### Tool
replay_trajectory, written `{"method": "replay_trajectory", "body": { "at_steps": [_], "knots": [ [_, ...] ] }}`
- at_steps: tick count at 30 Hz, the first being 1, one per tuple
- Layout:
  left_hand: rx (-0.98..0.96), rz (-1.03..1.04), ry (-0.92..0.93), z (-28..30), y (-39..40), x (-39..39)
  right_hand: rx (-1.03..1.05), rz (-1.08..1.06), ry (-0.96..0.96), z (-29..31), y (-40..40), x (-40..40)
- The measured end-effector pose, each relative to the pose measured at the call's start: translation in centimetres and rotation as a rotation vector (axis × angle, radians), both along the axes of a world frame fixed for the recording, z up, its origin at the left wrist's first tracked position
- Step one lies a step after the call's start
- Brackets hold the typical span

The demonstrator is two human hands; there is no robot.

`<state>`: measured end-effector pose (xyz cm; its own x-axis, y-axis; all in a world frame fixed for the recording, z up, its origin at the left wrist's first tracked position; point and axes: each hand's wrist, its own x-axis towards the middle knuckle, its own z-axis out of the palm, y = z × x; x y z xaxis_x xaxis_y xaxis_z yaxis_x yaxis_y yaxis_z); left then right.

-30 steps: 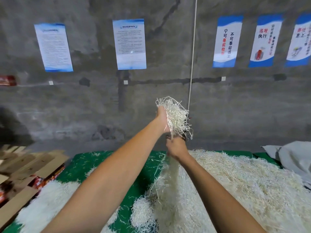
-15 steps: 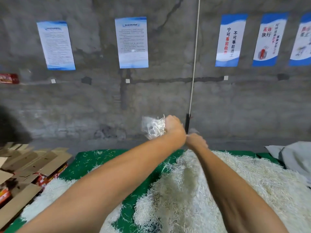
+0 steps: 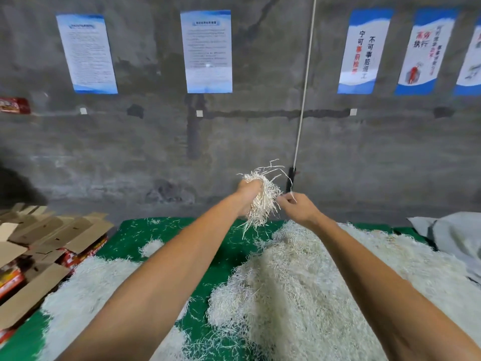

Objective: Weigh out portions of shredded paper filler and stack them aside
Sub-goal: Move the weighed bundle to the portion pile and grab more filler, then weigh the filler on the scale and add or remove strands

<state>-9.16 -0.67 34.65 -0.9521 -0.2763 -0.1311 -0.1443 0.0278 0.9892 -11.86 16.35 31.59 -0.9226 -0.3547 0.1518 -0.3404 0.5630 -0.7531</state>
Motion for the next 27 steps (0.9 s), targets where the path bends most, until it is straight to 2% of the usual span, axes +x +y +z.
{"method": "replay_trajectory", "body": {
  "at_steps": [3, 5, 8, 10, 12, 17, 19, 22, 24, 27],
  "knots": [
    [0.123, -0.079, -0.003, -1.2, 0.1, 2.1, -0.378, 0.130, -0.327, -1.7, -2.3, 3.9],
    [0.183, -0.167, -0.002, -2.5, 0.0, 4.2, -0.445, 0.116, -0.322, -3.6, -2.9, 6.0],
    [0.227, -0.244, -0.049, -5.1, -1.0, 7.7, -0.478, -0.060, -0.234, -7.1, -1.9, 7.8],
    [0.118, -0.222, -0.096, -7.7, -2.1, 10.0, -0.429, -0.174, -0.249, -9.6, -0.6, 9.0],
    [0.063, -0.200, -0.145, -10.7, -2.7, 13.3, -0.340, -0.201, -0.284, -12.6, 0.5, 10.8],
    [0.246, -0.203, -0.198, -19.4, -4.5, 22.7, -0.119, -0.153, -0.206, -18.2, 2.2, 17.3],
    [0.375, -0.226, -0.193, -23.6, -5.3, 27.0, 0.009, -0.158, -0.194, -20.3, 2.8, 19.2],
    [0.534, -0.070, -0.227, -30.3, -5.6, 32.0, 0.086, -0.070, -0.272, -23.7, 3.2, 22.2],
    [0.528, 0.044, -0.315, -34.0, -4.9, 34.1, 0.144, 0.029, -0.327, -25.8, 2.9, 24.0],
    [0.478, 0.064, -0.441, -37.3, -3.1, 35.8, 0.259, 0.109, -0.446, -28.3, 2.9, 25.5]
  ]
}}
